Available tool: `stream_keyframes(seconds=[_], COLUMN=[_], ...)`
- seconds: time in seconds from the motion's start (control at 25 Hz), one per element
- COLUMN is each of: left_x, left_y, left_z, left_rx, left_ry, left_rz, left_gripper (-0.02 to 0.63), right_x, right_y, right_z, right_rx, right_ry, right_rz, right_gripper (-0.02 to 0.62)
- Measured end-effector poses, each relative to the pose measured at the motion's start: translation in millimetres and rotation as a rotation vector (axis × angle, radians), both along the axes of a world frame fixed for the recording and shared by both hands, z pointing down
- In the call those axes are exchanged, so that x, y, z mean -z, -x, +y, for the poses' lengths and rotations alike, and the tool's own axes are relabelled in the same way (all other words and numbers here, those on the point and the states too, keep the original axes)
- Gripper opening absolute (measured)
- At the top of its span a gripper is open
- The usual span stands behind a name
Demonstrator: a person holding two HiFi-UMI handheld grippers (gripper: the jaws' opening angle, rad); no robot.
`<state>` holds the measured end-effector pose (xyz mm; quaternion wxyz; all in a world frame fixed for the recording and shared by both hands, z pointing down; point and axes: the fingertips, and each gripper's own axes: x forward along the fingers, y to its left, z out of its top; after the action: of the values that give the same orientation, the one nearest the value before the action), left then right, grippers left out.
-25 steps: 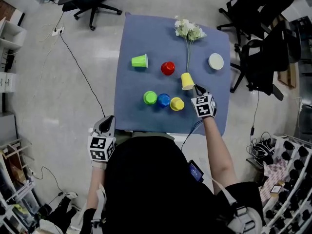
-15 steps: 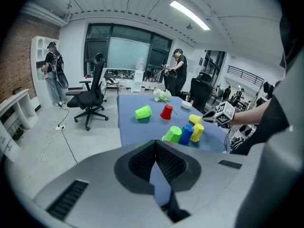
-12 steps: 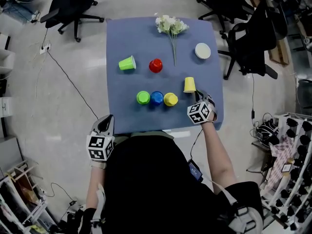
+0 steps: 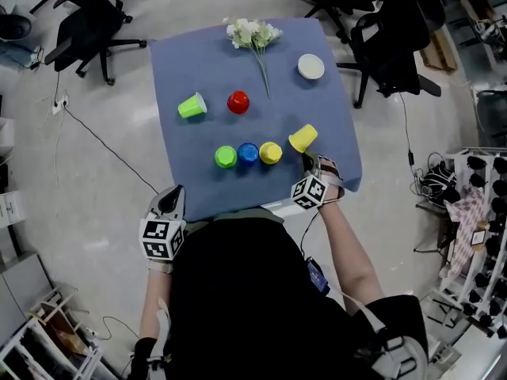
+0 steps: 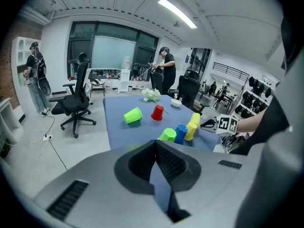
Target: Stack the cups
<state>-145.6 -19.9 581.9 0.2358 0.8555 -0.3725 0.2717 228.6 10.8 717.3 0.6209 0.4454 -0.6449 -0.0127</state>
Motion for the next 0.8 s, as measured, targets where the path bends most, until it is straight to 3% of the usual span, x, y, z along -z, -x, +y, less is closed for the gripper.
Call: stream_keyframes(seconds=[0.16,0.36,0.44,0.64,0.8], left_x=[-1.5,-5.7,-5.2,-4.4,-6.7], left_y=[-0.2,1.1,0.8,4.0,8.7], left_z=[-0.4,-0.4,-0.4,-1.7,-0.6], left_rx=[-0.028,-0.052,-0.059,-0.053,-0.033], left_ry=[0.007,0.015,0.016,0.02,0.022], left_rz=[-0.001,0.001,0.0,0.007,0.008], left_gripper=[0.011,0.011,0.011,0.011,0.011], right_x=[-12.5,-23.6,-22.0,-7.3,-1.2], right_y=[9.1,15.4,16.0,14.8,17.3], right_z=[18.3,33.7,35.8,24.2,6.6], right_rx=[0.016,-0.045,-0.109,-0.306,-0.381], right_ry=[0.044,0.082,0.078,0.009,-0.017], right_rz=[0.021,-0.047,-0.123,-0.362,-0.52], right_gripper=[0.034,0.063,0.154,0.195,0.218])
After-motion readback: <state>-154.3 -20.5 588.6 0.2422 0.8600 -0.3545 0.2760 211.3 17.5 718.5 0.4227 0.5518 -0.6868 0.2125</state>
